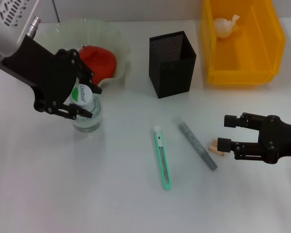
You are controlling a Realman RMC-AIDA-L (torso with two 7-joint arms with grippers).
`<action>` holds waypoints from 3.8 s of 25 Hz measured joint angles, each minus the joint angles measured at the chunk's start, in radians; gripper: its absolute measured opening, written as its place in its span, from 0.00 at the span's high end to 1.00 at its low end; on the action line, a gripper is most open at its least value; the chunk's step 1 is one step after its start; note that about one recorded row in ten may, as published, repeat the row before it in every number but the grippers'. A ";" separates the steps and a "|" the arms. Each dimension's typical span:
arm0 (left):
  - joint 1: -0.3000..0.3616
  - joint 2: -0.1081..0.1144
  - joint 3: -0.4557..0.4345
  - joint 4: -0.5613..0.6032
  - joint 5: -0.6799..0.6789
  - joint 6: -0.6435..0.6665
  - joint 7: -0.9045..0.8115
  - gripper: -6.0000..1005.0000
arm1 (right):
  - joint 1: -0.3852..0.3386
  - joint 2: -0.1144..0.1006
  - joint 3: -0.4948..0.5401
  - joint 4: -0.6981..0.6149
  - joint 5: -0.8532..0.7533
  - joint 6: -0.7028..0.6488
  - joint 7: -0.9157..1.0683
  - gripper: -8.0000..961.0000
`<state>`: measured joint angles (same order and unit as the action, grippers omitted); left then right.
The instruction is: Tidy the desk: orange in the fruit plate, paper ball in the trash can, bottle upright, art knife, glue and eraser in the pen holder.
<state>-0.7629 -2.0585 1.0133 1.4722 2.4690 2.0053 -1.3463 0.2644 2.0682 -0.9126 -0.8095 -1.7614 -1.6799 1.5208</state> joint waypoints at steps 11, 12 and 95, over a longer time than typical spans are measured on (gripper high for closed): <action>-0.041 0.008 -0.042 -0.070 0.075 -0.022 -0.037 0.54 | 0.007 0.000 0.001 -0.007 -0.013 0.003 -0.012 0.14; -0.040 0.011 -0.046 -0.070 0.077 -0.030 -0.036 0.53 | 0.007 -0.001 0.001 -0.007 -0.013 0.003 -0.013 0.14; 0.565 0.098 -0.526 -0.861 -1.068 -0.148 0.437 0.26 | 0.021 0.015 0.069 -0.058 0.180 -0.105 -0.075 0.14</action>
<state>-0.1984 -1.9601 0.4872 0.6113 1.4010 1.8573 -0.9095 0.2852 2.0832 -0.8433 -0.8678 -1.5812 -1.7852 1.4460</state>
